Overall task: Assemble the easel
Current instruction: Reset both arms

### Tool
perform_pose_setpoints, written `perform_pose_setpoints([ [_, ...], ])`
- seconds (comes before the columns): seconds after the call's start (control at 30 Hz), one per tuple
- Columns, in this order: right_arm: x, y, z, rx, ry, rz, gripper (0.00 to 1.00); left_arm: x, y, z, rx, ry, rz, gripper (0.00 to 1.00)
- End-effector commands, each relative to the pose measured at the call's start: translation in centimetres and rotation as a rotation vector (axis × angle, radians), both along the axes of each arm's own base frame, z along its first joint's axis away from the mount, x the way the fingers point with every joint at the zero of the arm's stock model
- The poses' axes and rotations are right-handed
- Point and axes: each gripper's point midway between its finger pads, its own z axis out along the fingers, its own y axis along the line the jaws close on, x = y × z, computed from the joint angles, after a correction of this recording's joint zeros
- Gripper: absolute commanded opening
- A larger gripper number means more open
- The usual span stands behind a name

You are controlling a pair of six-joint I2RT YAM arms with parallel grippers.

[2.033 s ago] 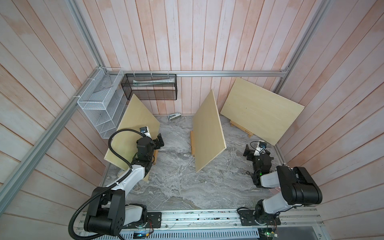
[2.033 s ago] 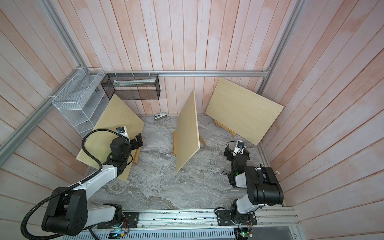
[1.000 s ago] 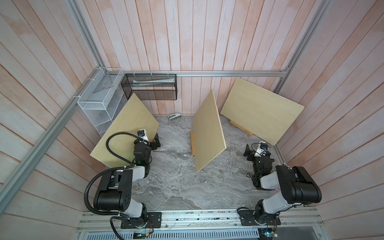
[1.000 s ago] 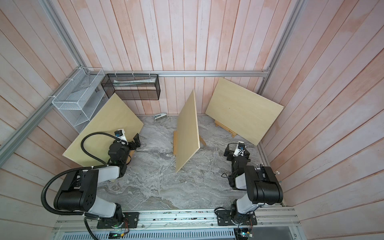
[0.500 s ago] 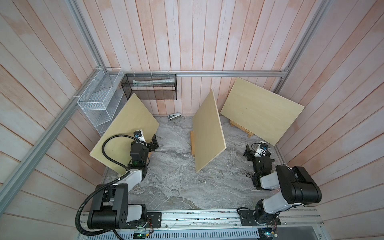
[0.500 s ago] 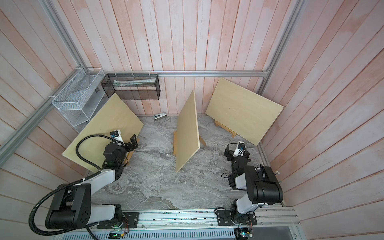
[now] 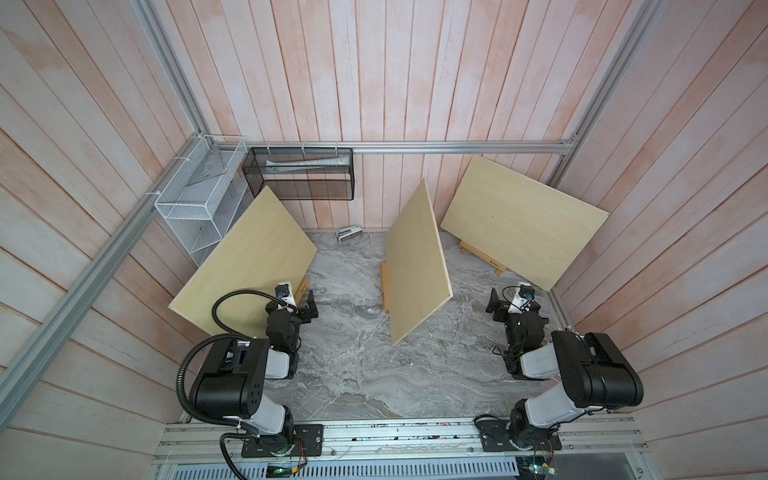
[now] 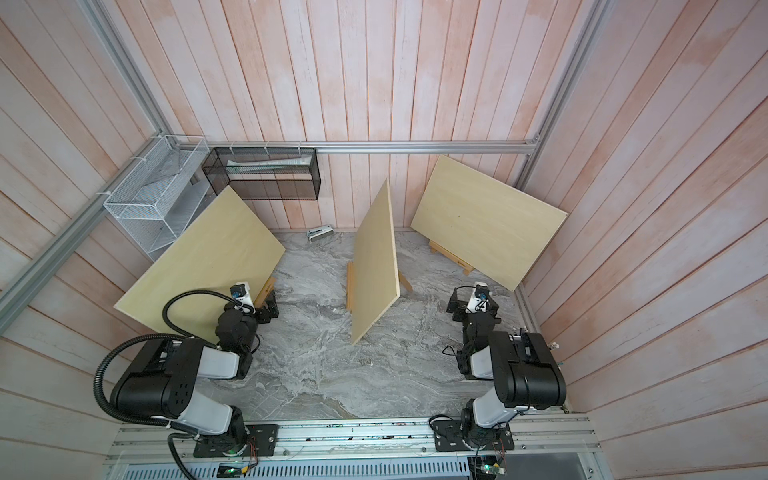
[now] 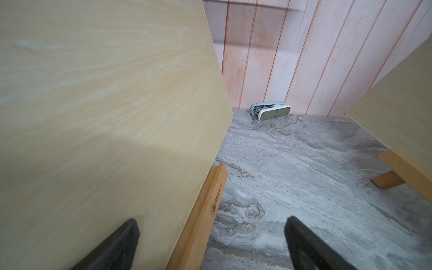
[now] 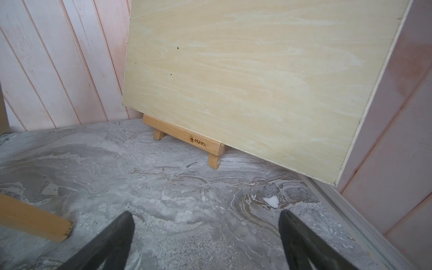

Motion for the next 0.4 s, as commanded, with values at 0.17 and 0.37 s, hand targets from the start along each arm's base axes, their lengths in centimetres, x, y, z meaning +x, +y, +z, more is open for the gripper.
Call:
perform_pose_setpoints([
  [0.17, 0.71, 0.47, 0.47, -0.01, -0.01, 0.05, 0.98, 0.79, 0.79, 1.28, 0.029, -0.046, 0.02, 1.0],
  [0.37, 0.69, 0.55, 0.48, -0.007, -0.012, 0.058, 0.98, 0.81, 0.8, 1.22, 0.029, -0.043, 0.019, 1.0],
])
